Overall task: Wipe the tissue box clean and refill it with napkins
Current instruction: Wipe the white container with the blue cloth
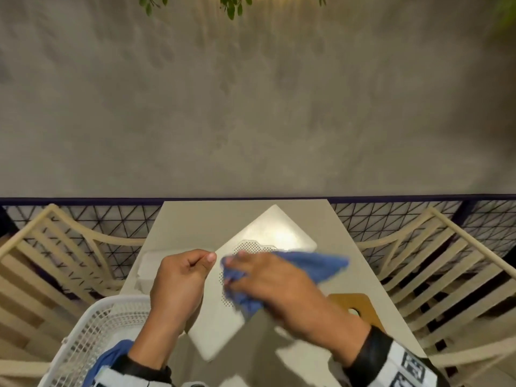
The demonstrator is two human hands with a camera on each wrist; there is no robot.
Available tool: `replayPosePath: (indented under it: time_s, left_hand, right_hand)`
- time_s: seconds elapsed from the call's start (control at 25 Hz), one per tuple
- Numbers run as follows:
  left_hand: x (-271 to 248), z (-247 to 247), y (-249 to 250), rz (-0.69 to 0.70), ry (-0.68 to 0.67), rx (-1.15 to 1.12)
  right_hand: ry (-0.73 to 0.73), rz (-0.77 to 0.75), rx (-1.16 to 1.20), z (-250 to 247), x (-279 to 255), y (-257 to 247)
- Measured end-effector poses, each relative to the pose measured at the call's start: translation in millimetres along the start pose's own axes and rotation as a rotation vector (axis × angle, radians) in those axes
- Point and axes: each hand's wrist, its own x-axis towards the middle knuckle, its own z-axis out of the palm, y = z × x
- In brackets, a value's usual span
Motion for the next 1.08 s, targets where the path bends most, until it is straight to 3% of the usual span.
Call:
replayPosePath:
  time_s: [0.08,0.12,0.24,0.32,0.44,0.52,0.68,0.88,1.0,1.08]
  left_hand:
    - [-1,1,-1,0.024,-0.010,-0.011]
    - [-3,1,0,0.034,-0.016,-0.005]
    - [-7,-2,4,0.054,-0.019,-0.022]
    - [-9,-7,5,0.064,-0.042,-0.030]
    - [-12,-12,3,0.068,-0.093,-0.064]
    - [-15,-14,4,0.060,-0.121,-0.178]
    - [-15,-13,6,0.053,-0.185,-0.352]
    - [-12,-5,0,0.081,-0.284,-0.268]
    - [-17,4,17,0.210,-0.494,-0.179]
    - [-23,15,35,0.304,-0.563,-0.139]
  right_hand:
    - [-0.101,-0.089,-0.015,-5,-2,-6]
    - [-0.076,-0.043,-0.004,-16,0,1]
    - [0.166,0.335,0.151,-34,5,13]
    - [0.223,0.586,0.334,-39,11,12]
    - [0.346,0.789,0.667,-58,11,17]
    - [0.384,0.835,0.892,-72,13,17]
    - [0.250,0.647,0.914,-80,11,15]
    - [0.111,0.375,0.538,-101,6,0]
    - [-0.017,0.187,0.208,-96,8,-14]
    - [-0.128,0.108,0.063,-81,12,-20]
